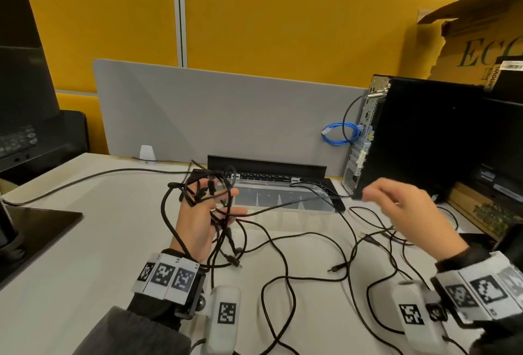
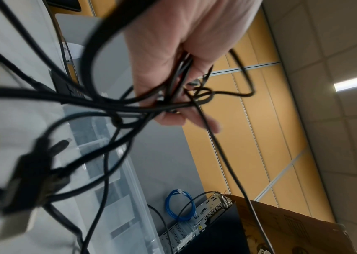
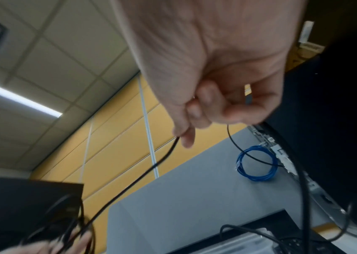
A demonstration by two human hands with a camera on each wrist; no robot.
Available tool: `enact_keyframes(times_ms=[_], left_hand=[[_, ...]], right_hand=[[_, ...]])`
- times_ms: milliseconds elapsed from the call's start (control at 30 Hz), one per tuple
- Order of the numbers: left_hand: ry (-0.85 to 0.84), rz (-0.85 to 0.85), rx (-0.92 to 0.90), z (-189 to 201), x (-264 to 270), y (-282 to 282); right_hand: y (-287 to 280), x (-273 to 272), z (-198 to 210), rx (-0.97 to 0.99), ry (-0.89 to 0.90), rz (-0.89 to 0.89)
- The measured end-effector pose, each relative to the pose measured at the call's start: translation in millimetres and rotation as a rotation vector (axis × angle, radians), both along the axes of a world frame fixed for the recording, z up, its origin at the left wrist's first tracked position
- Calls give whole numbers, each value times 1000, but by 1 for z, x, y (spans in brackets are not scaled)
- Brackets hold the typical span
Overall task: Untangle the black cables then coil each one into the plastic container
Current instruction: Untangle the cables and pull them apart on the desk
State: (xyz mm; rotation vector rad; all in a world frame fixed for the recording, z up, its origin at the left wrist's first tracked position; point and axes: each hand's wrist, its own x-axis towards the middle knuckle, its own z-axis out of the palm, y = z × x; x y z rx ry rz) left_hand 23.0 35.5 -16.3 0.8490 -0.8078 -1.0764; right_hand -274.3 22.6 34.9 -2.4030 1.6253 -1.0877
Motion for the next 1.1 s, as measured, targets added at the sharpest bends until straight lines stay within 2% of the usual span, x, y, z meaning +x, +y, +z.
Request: enact_keyframes(times_ms=[67,167,200,233,267,300,367,467,567,633,767,833,967,1100], left_hand=[[-23,66,41,-2,3,-3],[2,263,55,-4,17,-9],[3,355,41,-3,23,-10],[-6,450,25,0,28,-10],[-13,545,8,2,34,-9],[-14,631,-8,4,38,-7],[-13,739,-51,7,44,-4],[-94,802,-96,13,45,-1],[-220,783,-86,11,40,-2],[-283,760,-71,8,38,-4],[-351,709,34,3,40,-9],[-362,704,83,-1,43,-12],[-367,688,127,-5,47,-16],[-395,647,134,-7,44,-20]], right_hand=[[-11,-12,5,-123,-233,-83],[-22,-38,17,-219,-674,-149],[-23,-47,20,-247,-773,-163],[-22,-55,23,-280,-798,-184],[-22,-62,25,-308,-730,-220],[-20,-67,25,-311,-589,-254],[-15,-69,22,-220,-195,-295],[2,-46,7,168,286,-169],[25,-7,-18,564,569,36],[33,15,-36,642,667,147],[29,48,-65,676,803,337],[20,57,-74,697,904,373],[-10,27,-71,727,1006,247],[-43,-43,-52,863,986,-42]])
